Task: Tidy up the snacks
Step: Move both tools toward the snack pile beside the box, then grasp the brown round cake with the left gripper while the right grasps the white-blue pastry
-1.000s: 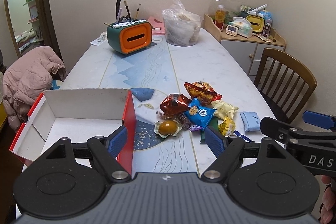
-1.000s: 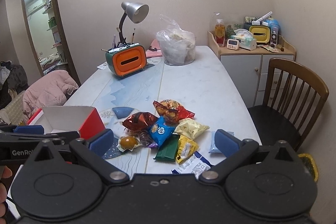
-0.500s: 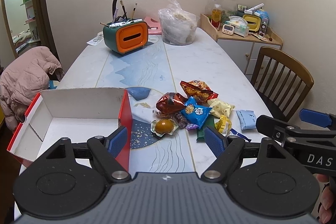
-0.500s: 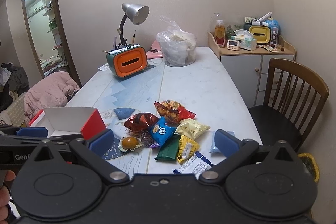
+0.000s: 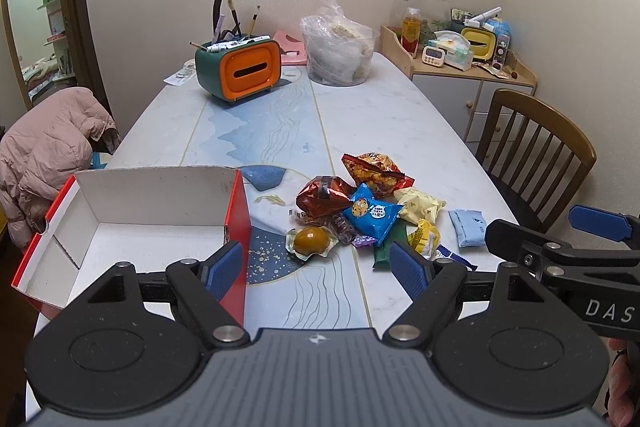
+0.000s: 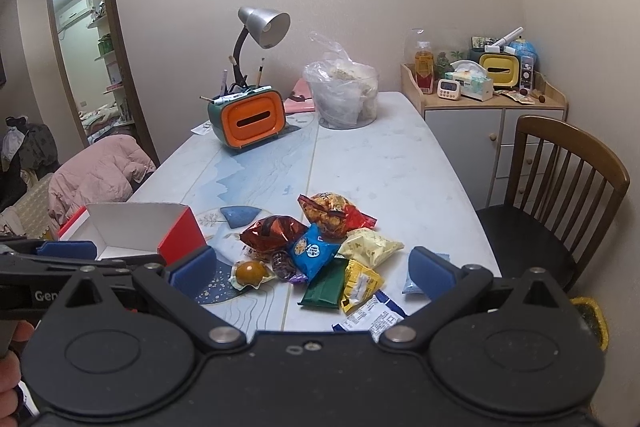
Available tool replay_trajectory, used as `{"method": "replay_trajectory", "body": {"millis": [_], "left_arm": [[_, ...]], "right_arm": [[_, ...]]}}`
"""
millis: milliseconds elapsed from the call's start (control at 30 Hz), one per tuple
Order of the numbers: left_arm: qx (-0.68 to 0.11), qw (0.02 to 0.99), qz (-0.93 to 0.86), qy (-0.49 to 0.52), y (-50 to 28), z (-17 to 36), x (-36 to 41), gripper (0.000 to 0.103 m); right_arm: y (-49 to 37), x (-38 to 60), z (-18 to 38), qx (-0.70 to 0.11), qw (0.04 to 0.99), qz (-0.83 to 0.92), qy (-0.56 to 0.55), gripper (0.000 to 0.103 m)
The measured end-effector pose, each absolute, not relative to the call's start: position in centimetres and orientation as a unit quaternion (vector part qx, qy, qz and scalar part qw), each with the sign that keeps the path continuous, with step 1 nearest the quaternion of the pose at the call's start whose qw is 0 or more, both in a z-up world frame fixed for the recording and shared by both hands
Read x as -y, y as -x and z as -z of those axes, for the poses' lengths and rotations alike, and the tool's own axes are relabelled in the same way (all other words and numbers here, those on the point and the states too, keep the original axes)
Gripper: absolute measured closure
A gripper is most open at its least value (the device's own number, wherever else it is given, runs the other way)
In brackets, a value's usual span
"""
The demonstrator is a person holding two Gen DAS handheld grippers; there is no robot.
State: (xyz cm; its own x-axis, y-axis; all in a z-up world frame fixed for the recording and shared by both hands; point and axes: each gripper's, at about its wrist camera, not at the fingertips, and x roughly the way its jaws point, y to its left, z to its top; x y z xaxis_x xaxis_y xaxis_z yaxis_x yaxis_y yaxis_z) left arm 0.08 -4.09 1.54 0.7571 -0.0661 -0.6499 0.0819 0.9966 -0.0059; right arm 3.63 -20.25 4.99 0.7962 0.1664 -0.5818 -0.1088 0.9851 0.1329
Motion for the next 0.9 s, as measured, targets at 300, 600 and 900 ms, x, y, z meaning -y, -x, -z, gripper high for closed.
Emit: {"method": "replay_trajectory", "body": {"millis": [300,600,900], "left_arm": [[-0.352,0.935,0.045,-0.012,-0.1,-1.0,4.9,0.023],[-0.385,0.921,0.05,-0.011,-2.3,0.7,5.3,0.023],[-0.416,0.906,0.077,-0.022,-5.4,3.6,6.6,0.023]], "right_arm": [[-3.6,20.4,-4.9,-0.311,0.947,-0.072,-0.044,0.0],[-4.6,22.4,-3.0,-0.338,0.939,-0.046,-0.042,0.003],[-6.0,25.3,0.5,-0.38,0.923,-0.053,-0.023,0.01]]}}
